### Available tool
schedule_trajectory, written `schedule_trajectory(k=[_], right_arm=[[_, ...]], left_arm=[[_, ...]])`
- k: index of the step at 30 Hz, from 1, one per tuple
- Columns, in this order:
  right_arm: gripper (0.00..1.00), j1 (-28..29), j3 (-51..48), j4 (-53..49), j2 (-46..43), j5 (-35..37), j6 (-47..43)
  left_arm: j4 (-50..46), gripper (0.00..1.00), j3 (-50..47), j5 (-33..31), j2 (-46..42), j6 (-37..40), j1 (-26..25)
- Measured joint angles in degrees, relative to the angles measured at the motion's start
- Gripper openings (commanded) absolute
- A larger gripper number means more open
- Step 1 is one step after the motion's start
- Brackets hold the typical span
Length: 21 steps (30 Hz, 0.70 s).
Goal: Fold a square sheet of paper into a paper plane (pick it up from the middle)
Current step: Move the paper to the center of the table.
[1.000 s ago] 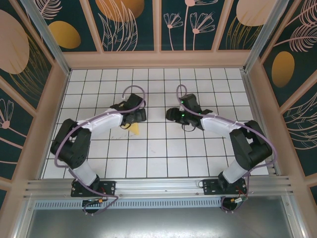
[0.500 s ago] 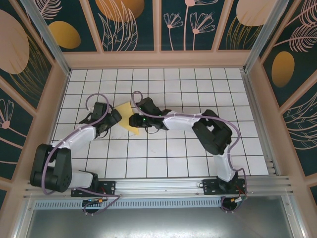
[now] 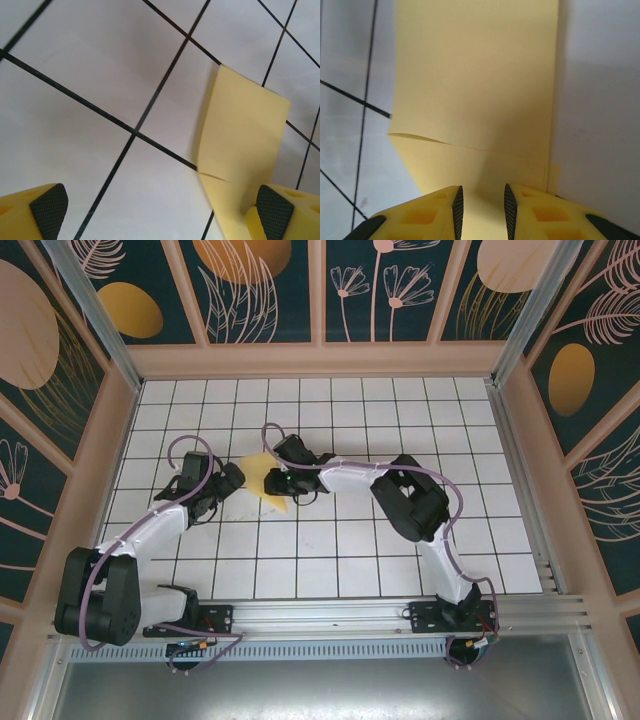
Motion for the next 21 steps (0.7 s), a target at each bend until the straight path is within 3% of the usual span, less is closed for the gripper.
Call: schedule_trajectory(k=[4,12,21], right_arm=[[0.32,-1.3,-2.8,1.6,-1.0,-2.4,-6.4],[0.33,-5.8,-17.9,2.7,-11.7,-8.6,-20.5],[0.35,-6.2,-22.0,7.8,-18.6,-8.4,-11.4]], left_arm=[[2.1,0.99,-1.4,4.5,-0.2,0.0,0.0],[9.3,0.96,-5.3,16.6,-1.0,-1.2,0.0],[15.4,0.87,-9.2,21.2,-2.4,-7.8,-3.8]])
